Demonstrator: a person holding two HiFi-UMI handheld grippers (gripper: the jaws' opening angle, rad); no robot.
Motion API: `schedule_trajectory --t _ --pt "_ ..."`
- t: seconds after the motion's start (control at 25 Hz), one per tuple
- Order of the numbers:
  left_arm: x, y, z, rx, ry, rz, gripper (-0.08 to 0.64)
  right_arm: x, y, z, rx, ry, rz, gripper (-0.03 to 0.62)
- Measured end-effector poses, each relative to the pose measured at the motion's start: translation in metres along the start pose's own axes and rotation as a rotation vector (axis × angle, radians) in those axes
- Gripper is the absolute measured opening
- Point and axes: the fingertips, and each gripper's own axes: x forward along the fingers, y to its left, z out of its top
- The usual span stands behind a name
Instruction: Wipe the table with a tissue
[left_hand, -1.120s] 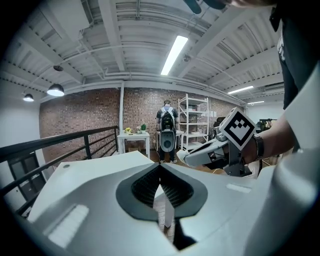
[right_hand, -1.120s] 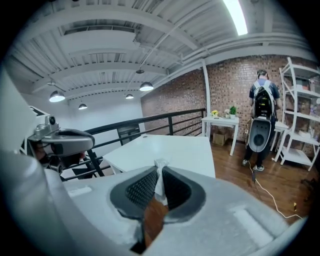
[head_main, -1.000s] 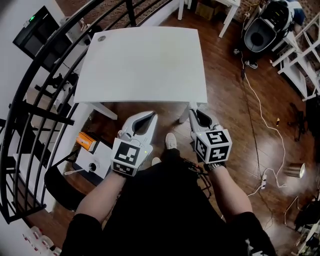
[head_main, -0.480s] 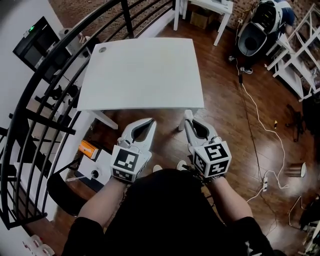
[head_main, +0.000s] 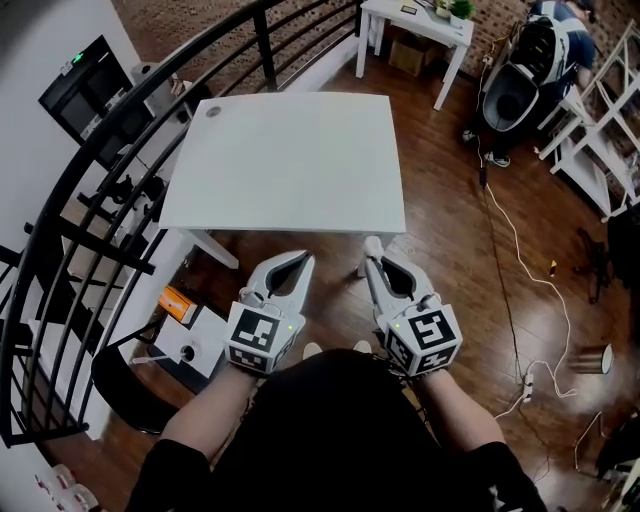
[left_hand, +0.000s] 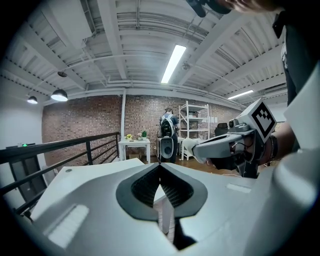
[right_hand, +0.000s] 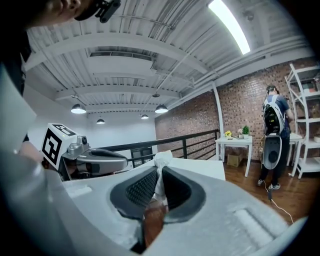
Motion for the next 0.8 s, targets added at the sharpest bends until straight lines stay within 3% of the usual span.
schedule_trajectory --t 0.8 --pt "0.025 -0.036 0.017 0.002 0.001 0.068 0.012 -0.018 -0.030 0.009 -0.009 -0.029 0.076 0.017"
